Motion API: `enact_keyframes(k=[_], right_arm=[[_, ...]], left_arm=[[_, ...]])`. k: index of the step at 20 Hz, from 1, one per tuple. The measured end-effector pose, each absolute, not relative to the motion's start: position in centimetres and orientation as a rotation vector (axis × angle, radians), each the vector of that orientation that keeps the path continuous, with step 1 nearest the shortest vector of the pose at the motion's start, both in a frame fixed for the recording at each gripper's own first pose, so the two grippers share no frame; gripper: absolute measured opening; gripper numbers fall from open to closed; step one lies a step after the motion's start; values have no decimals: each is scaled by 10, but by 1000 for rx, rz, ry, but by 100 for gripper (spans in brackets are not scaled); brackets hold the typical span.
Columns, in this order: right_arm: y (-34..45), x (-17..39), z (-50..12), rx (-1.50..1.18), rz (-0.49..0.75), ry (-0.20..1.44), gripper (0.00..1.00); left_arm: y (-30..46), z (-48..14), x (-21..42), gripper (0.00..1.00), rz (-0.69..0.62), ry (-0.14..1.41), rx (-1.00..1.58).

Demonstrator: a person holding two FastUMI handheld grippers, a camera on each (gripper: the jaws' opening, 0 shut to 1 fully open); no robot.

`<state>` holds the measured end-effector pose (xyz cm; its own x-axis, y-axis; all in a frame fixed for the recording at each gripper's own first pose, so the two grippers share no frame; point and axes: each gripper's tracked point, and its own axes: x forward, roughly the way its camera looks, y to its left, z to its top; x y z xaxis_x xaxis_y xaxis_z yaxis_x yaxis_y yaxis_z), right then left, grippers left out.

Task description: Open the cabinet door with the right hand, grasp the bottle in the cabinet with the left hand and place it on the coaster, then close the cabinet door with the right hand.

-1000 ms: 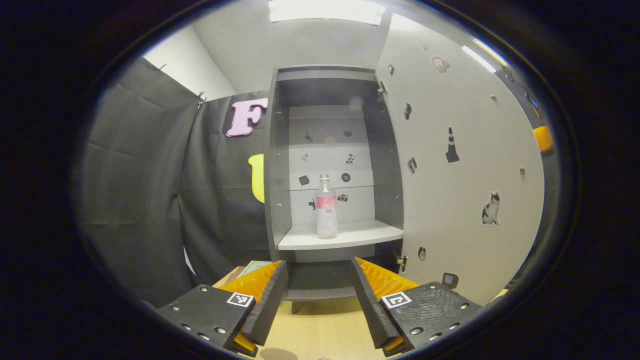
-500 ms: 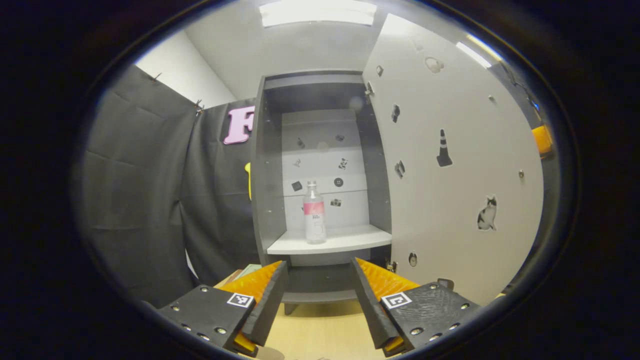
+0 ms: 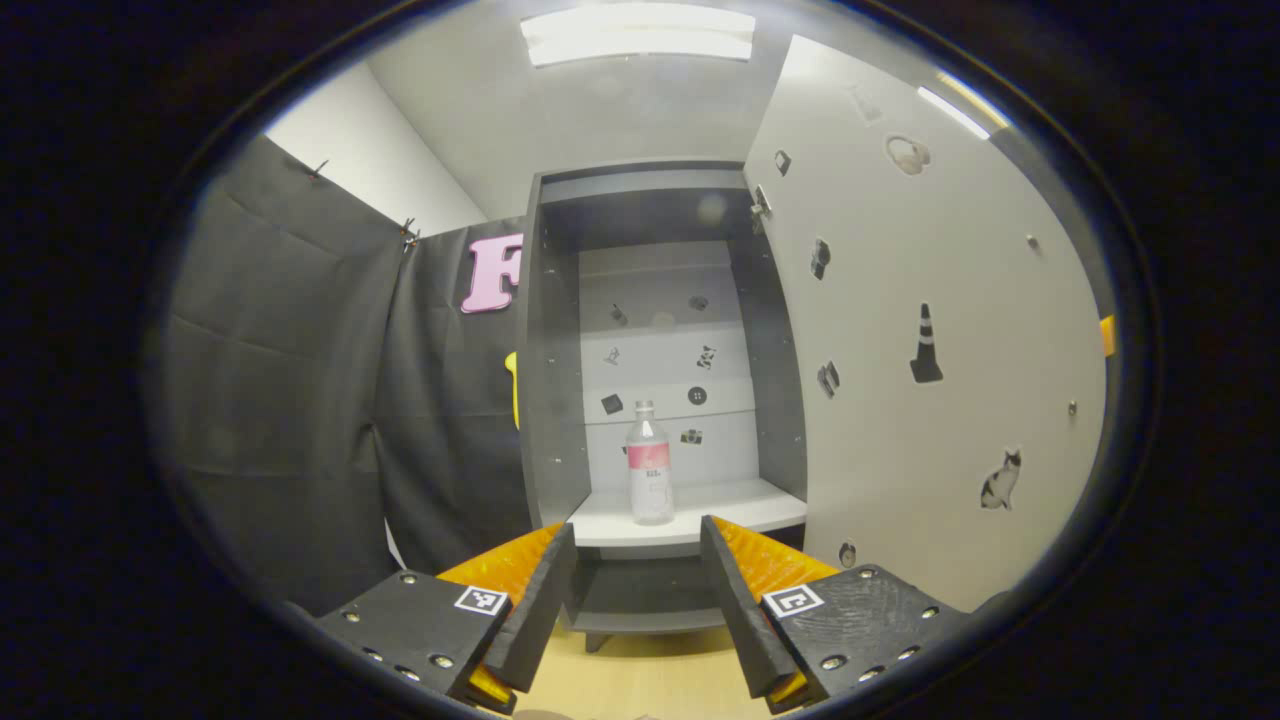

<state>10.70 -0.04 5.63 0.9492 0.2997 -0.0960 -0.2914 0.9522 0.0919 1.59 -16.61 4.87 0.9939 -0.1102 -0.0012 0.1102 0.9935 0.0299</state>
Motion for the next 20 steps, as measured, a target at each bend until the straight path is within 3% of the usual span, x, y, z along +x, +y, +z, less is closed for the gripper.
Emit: enact_keyframes(k=[4,7,8,9,20], right_arm=[[-29,121,43,45,139,122,100],[-42,136,32,3,40,139,99],[-45,140,29,0,20,139,94],[-46,145,27,0,4,139,99],[-59,173,-1,61,-188,198,99]], left_arm=[[-172,65,59,77,-165,-21,3],[-175,73,92,75,-200,-28,-14],[-176,76,103,75,-212,-30,-16],[-177,76,115,75,-227,-29,-12],[-196,33,231,75,-312,29,-47]])
